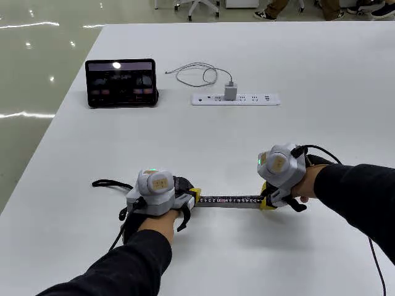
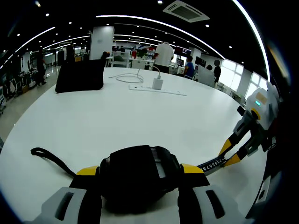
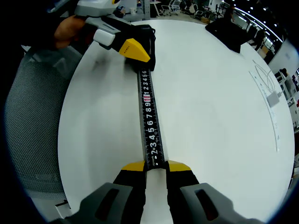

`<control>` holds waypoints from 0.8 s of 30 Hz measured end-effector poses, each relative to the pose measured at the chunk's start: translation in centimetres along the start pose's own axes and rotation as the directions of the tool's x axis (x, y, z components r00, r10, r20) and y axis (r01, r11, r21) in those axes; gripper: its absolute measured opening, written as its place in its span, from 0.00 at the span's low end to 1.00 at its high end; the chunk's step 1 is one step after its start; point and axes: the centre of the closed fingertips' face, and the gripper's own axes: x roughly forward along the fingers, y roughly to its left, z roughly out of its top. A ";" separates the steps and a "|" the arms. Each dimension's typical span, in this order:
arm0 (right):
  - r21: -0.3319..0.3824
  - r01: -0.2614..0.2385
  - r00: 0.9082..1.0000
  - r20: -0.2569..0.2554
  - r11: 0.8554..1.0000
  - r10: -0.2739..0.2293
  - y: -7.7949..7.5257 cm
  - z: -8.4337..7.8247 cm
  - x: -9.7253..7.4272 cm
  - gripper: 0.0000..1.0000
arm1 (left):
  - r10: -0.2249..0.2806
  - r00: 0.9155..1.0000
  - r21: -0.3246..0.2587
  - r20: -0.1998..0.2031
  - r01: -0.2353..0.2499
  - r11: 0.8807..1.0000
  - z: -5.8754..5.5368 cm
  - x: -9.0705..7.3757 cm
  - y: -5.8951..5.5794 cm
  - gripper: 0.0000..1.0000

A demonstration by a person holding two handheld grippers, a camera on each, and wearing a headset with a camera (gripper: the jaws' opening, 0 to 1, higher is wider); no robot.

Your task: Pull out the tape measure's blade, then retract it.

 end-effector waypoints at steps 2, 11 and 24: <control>0.002 0.000 1.000 0.002 1.000 0.000 0.0 0.1 0.0 0.12 | -0.001 1.000 -0.001 0.000 0.001 1.000 0.0 0.0 0.0 0.62; 0.004 0.000 1.000 0.006 1.000 0.000 0.1 0.6 0.2 0.12 | -0.007 1.000 -0.004 -0.010 0.007 1.000 0.0 0.0 0.0 0.62; 0.010 0.008 1.000 0.020 1.000 -0.008 0.2 1.4 0.5 0.11 | -0.007 1.000 -0.007 -0.012 0.007 1.000 -0.1 0.0 0.0 0.62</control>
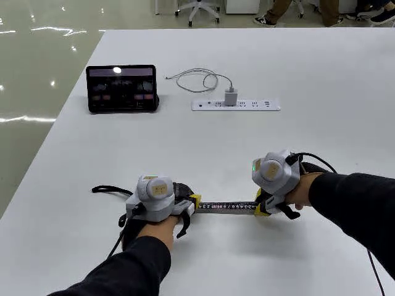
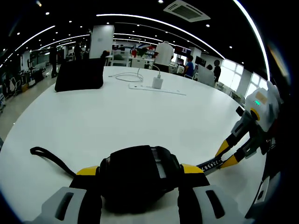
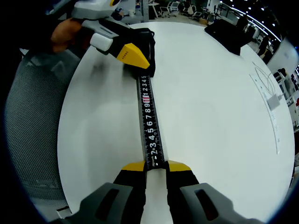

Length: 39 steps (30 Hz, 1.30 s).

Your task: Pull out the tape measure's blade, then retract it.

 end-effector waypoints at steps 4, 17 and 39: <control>-0.001 -0.003 1.000 0.008 1.000 0.003 0.1 0.4 0.1 0.11 | 0.000 1.000 0.000 -0.002 0.000 1.000 0.0 0.0 0.0 0.62; 0.016 0.000 0.999 0.043 1.000 -0.001 0.0 1.4 0.6 0.11 | 0.000 1.000 -0.003 0.001 0.000 1.000 0.0 0.0 0.0 0.62; -0.010 -0.011 0.997 0.078 1.000 0.012 0.4 2.9 1.0 0.11 | -0.003 1.000 -0.003 -0.002 0.003 1.000 0.0 0.0 0.0 0.62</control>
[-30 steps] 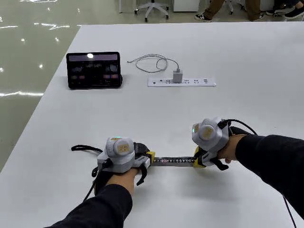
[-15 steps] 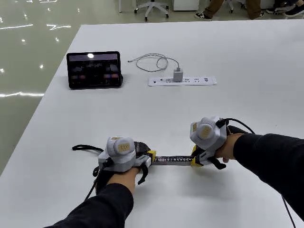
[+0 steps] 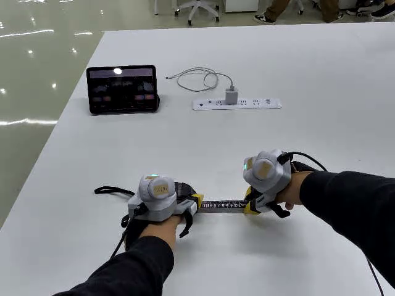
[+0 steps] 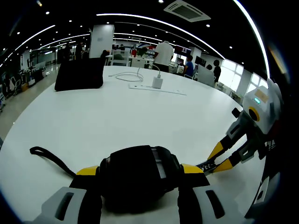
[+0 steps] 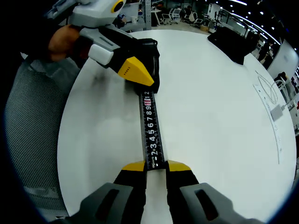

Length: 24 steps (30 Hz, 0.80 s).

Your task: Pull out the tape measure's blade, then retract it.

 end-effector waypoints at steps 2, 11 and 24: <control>-0.002 0.000 1.000 0.003 1.000 0.000 0.0 0.1 0.0 0.11 | -0.001 1.000 0.000 -0.001 0.001 1.000 0.0 0.0 0.0 0.62; 0.001 0.002 1.000 0.010 1.000 -0.002 0.1 0.5 0.3 0.11 | -0.002 1.000 -0.001 -0.002 0.002 1.000 0.0 0.0 0.0 0.62; 0.020 0.000 1.000 0.031 1.000 -0.001 0.1 1.1 0.6 0.12 | -0.017 1.000 -0.021 0.010 0.017 1.000 0.0 -0.1 0.0 0.61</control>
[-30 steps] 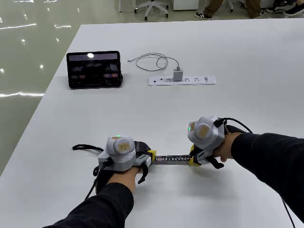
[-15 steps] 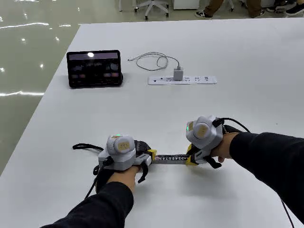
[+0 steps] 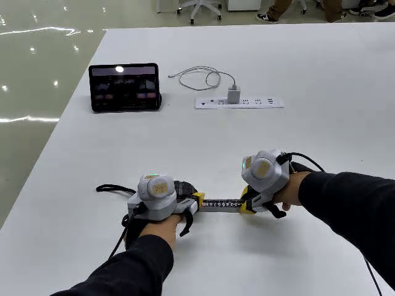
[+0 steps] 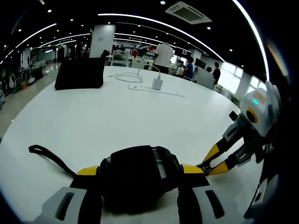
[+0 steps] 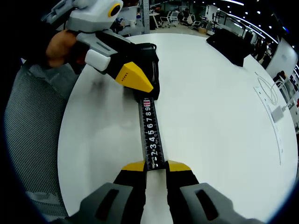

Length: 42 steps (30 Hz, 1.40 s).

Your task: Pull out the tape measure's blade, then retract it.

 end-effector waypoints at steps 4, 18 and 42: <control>-0.005 -0.004 1.000 0.002 1.000 0.004 -0.1 0.2 0.1 0.12 | -0.004 1.000 -0.005 0.001 0.004 1.000 0.0 -0.1 0.0 0.61; -0.004 -0.001 1.000 0.007 1.000 0.001 -0.2 1.1 0.6 0.12 | -0.004 1.000 -0.007 -0.005 0.004 1.000 0.0 0.0 0.0 0.61; -0.014 -0.005 1.000 0.004 1.000 0.005 0.1 2.2 1.1 0.11 | -0.008 1.000 -0.010 -0.012 0.008 1.000 0.0 -0.1 0.0 0.61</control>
